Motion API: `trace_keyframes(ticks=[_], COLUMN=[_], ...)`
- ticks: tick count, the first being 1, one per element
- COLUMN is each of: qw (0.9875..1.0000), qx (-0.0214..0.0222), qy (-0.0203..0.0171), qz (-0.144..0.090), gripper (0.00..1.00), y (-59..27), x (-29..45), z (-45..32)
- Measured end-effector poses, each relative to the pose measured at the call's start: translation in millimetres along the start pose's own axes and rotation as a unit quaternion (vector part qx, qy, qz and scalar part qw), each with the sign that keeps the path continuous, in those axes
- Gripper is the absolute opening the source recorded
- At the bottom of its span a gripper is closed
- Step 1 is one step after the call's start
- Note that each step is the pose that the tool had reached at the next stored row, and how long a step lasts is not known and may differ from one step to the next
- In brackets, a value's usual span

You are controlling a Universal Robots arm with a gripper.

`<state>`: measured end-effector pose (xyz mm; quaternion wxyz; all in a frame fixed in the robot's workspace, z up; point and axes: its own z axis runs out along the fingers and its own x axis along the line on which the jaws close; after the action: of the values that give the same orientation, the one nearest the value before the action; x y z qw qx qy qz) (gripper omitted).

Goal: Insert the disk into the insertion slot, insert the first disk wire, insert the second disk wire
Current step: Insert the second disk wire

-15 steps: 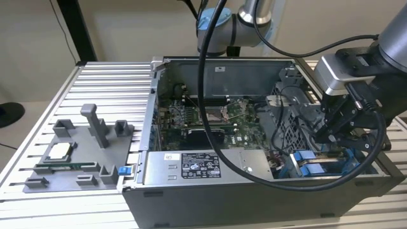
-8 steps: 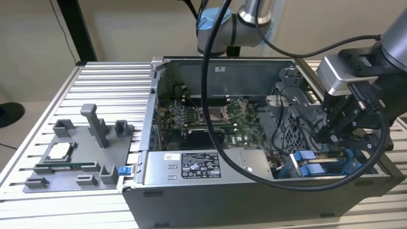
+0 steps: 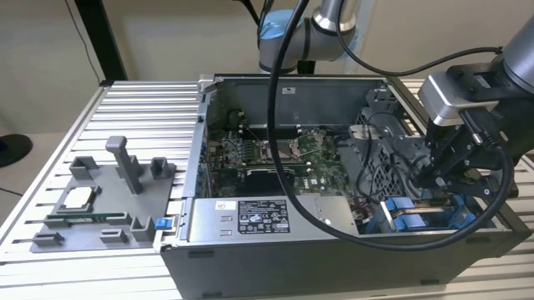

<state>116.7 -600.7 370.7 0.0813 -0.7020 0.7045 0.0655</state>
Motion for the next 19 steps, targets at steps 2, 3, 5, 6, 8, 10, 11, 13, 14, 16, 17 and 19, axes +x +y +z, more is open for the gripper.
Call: trace_keyframes(ticks=[2, 3, 5, 6, 8, 10, 11, 13, 14, 16, 17, 19], qw=[1.0, 1.0, 1.0, 1.0, 1.0, 1.0, 0.9999, 0.9999, 0.9998, 0.9997, 0.9996, 0.9995], qx=[0.0009, 0.0013, 0.0016, 0.0017, 0.0025, 0.0059, 0.0081, 0.0134, 0.0166, 0.0223, 0.0247, 0.0291], qy=[0.0001, 0.0002, 0.0, 0.0003, 0.0017, 0.0036, 0.0044, 0.0062, 0.0072, 0.009, 0.0101, 0.0123], qz=[0.004, 0.006, 0.008, 0.008, 0.008, 0.007, 0.006, 0.005, 0.005, 0.003, 0.003, 0.002], gripper=[0.0, 0.0, 0.0, 0.0, 0.0, 0.0, 0.0, 0.0, 0.0, 0.0, 0.0, 0.0], y=[-1.8, -3.1, -5.4, -6.1, -6.6, -6.8, -6.8, -7.1, -7.1, -7.1, -7.1, -7.1], x=[0.2, 0.3, 0.5, 0.8, 1.3, 1.7, 1.8, 2.0, 2.1, 2.4, 2.5, 2.8], z=[0.8, 1.2, 2.8, 3.9, 6.5, 8.4, 9.1, 10.5, 11.1, 12.5, 13.2, 14.7])
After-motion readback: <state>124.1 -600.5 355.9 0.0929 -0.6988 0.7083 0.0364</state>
